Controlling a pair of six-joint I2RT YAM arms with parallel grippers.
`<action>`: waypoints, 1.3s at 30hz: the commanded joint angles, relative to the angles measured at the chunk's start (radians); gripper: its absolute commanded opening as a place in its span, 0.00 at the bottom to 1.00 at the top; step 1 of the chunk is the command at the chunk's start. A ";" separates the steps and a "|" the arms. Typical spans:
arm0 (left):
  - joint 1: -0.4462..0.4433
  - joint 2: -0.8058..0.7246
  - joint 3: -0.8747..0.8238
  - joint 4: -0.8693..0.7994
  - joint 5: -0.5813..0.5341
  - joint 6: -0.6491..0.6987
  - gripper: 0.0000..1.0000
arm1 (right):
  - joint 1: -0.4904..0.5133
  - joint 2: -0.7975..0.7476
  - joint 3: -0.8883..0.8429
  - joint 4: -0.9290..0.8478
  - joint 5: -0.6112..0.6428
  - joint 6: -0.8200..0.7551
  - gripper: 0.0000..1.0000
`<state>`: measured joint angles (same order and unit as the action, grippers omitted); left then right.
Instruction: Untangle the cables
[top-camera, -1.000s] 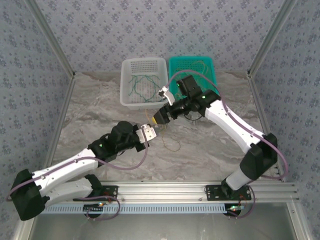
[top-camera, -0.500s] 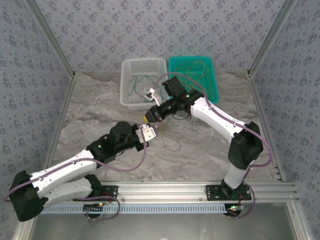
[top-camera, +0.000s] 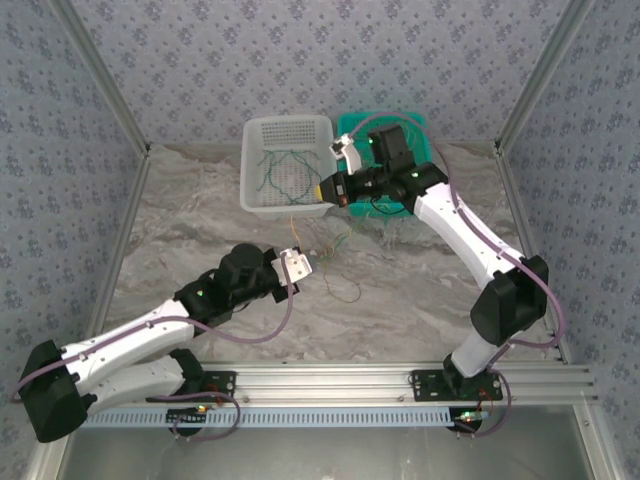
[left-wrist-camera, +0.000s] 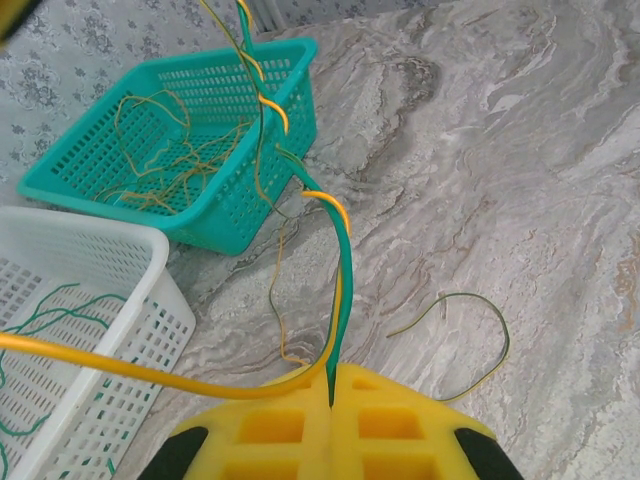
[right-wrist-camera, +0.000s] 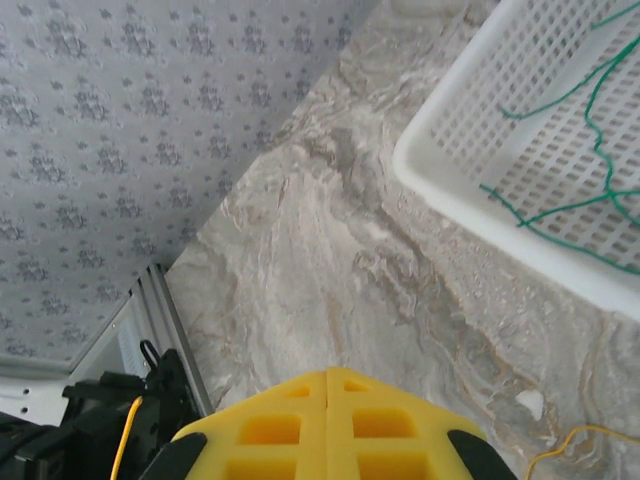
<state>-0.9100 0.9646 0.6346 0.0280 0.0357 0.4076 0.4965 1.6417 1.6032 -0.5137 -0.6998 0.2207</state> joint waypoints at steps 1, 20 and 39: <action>-0.005 -0.008 0.008 0.046 0.011 -0.007 0.00 | 0.025 0.021 0.087 -0.091 -0.124 -0.070 0.22; -0.004 -0.033 -0.004 0.047 -0.018 0.017 0.00 | 0.168 0.153 0.078 -0.389 -0.200 -0.233 0.61; -0.003 0.013 0.016 0.068 0.009 0.016 0.00 | 0.044 0.005 0.027 -0.157 0.057 -0.066 0.00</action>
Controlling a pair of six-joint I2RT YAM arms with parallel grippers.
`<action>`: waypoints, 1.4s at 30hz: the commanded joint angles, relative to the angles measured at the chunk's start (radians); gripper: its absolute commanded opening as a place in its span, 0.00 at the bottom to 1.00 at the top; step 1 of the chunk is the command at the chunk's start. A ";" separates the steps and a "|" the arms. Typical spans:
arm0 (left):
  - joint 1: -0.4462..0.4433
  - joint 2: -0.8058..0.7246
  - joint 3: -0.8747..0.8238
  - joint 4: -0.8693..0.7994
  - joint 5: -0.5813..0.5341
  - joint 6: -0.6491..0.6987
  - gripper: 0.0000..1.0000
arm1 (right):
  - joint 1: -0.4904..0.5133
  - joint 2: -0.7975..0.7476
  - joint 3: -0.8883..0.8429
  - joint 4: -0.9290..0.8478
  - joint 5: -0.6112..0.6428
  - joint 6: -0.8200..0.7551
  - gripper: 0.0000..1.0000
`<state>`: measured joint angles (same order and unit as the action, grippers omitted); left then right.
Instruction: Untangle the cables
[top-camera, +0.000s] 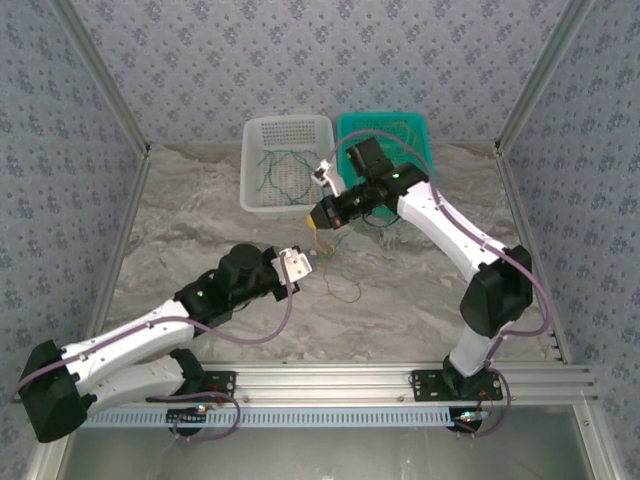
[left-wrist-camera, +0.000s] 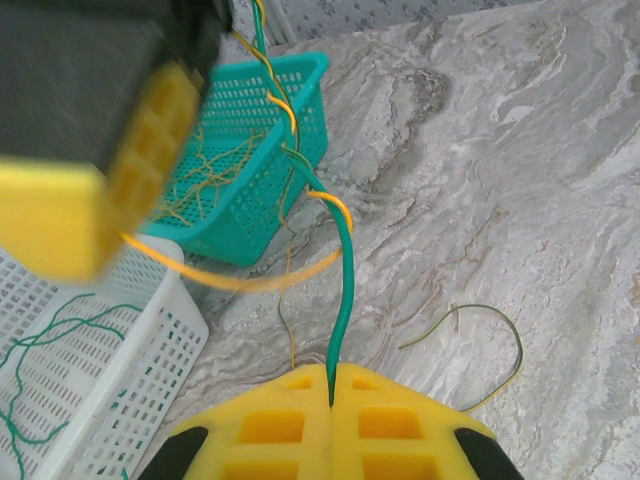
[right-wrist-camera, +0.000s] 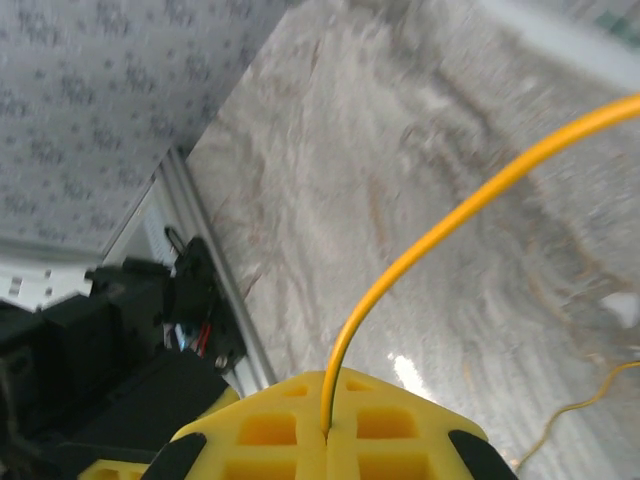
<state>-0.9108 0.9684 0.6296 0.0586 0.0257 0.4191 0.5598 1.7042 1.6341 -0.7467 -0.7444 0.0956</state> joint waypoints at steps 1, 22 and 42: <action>-0.002 0.009 0.020 0.044 0.022 0.001 0.00 | -0.025 -0.063 -0.002 0.078 0.144 0.062 0.00; -0.002 -0.084 0.050 0.009 0.216 -0.056 0.00 | -0.226 0.035 0.131 0.095 0.557 0.032 0.00; 0.431 -0.236 -0.050 0.255 -0.056 -0.194 0.00 | -0.391 -0.331 -0.121 0.136 0.659 0.136 0.00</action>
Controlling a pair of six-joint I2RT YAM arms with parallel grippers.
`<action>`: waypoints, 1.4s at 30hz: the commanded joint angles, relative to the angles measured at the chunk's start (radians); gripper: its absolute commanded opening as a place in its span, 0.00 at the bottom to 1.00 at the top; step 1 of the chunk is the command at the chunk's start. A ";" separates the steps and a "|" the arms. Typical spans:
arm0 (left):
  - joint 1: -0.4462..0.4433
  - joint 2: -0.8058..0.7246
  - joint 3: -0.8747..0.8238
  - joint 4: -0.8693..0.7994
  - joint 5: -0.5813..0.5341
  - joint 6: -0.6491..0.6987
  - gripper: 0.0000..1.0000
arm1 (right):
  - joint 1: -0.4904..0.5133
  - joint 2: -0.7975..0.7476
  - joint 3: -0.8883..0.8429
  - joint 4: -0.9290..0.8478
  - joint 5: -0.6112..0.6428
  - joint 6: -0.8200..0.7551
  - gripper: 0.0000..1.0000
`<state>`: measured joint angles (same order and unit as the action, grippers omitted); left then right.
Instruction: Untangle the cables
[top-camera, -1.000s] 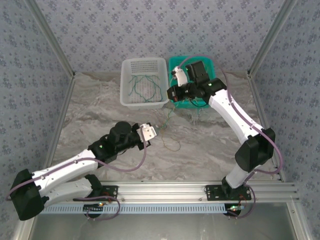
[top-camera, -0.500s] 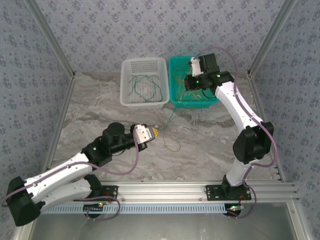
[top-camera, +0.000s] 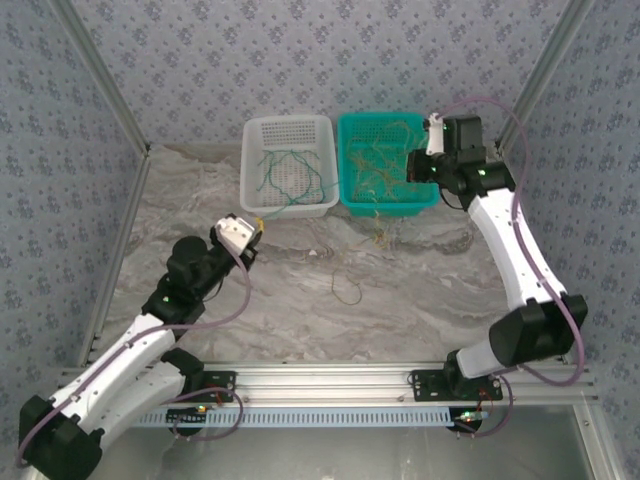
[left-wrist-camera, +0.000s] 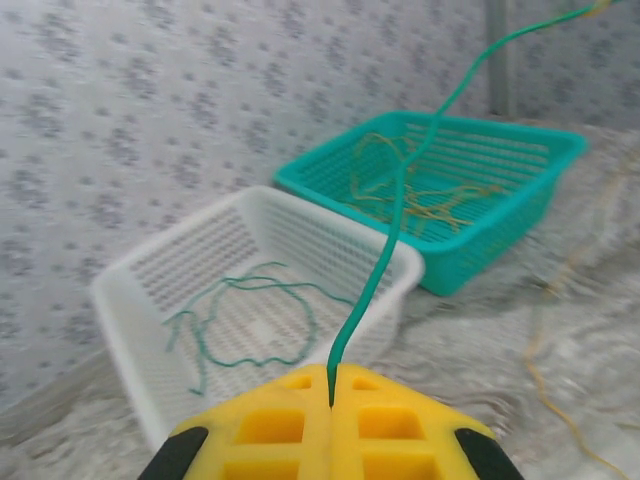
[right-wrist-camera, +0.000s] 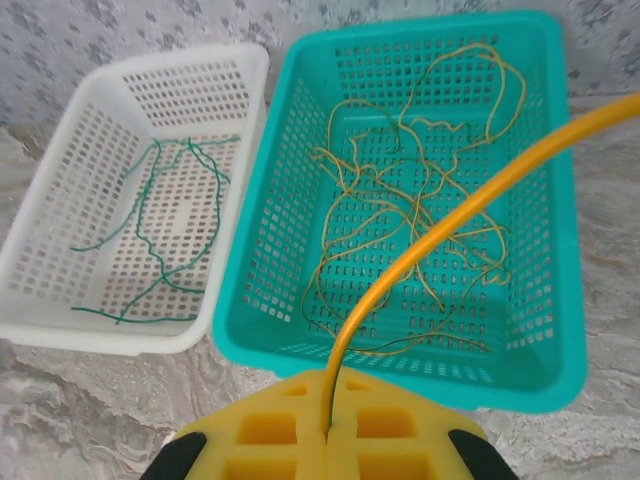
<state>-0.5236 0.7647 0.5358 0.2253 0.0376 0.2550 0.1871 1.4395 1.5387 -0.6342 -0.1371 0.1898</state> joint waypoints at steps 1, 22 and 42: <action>0.068 -0.035 0.052 0.093 -0.069 -0.037 0.00 | -0.024 -0.096 -0.039 0.025 0.050 0.052 0.00; 0.196 0.072 0.222 -0.007 0.041 -0.120 0.00 | -0.134 -0.402 -0.227 0.165 -0.110 0.150 0.00; 0.098 0.681 0.699 -0.578 -0.216 -0.464 0.00 | 0.056 -0.308 -0.262 0.203 0.003 0.094 0.00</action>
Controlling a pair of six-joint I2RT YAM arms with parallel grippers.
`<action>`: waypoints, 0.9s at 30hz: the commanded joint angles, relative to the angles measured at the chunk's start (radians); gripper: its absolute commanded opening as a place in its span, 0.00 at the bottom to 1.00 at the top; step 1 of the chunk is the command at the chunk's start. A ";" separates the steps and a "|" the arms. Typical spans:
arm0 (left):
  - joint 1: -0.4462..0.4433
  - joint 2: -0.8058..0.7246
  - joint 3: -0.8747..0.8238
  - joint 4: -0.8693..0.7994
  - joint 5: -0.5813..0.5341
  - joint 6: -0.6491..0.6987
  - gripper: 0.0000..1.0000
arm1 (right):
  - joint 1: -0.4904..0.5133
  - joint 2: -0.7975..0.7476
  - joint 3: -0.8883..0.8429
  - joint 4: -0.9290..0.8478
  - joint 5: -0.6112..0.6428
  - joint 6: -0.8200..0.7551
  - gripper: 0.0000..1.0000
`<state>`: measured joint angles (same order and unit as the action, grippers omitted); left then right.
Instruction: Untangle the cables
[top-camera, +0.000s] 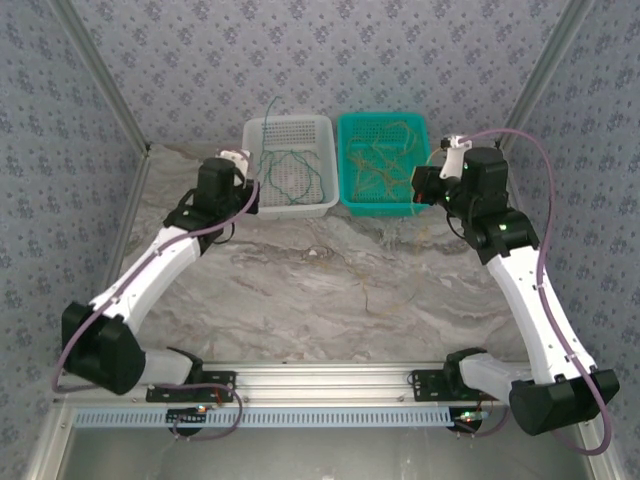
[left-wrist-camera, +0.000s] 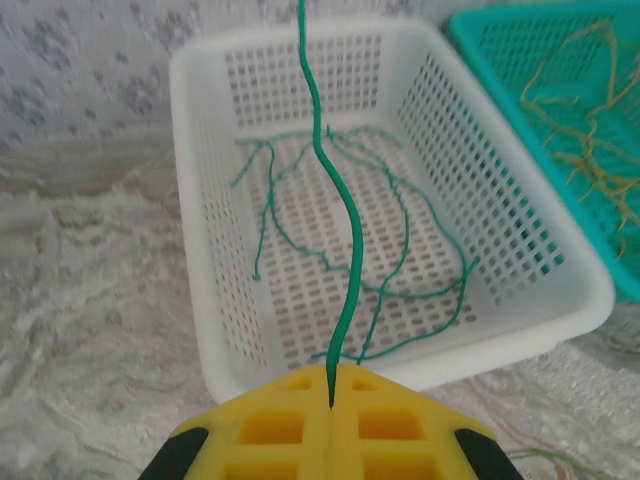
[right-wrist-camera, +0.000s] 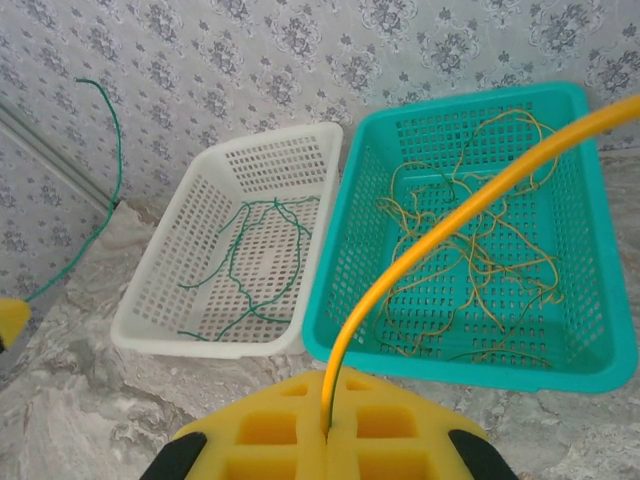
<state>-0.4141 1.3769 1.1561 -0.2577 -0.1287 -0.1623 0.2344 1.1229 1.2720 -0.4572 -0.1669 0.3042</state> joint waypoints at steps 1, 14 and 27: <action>-0.012 0.102 0.095 -0.104 -0.058 -0.052 0.00 | 0.012 0.010 0.004 0.028 0.033 -0.020 0.00; -0.014 0.549 0.416 -0.178 -0.130 -0.024 0.17 | 0.105 0.150 -0.053 0.135 -0.186 -0.042 0.00; -0.043 0.182 0.158 0.013 -0.100 -0.061 0.67 | 0.324 0.588 -0.100 0.308 -0.208 -0.027 0.00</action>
<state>-0.4530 1.7191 1.3804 -0.3332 -0.2287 -0.1974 0.5320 1.6634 1.1545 -0.2035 -0.3565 0.2806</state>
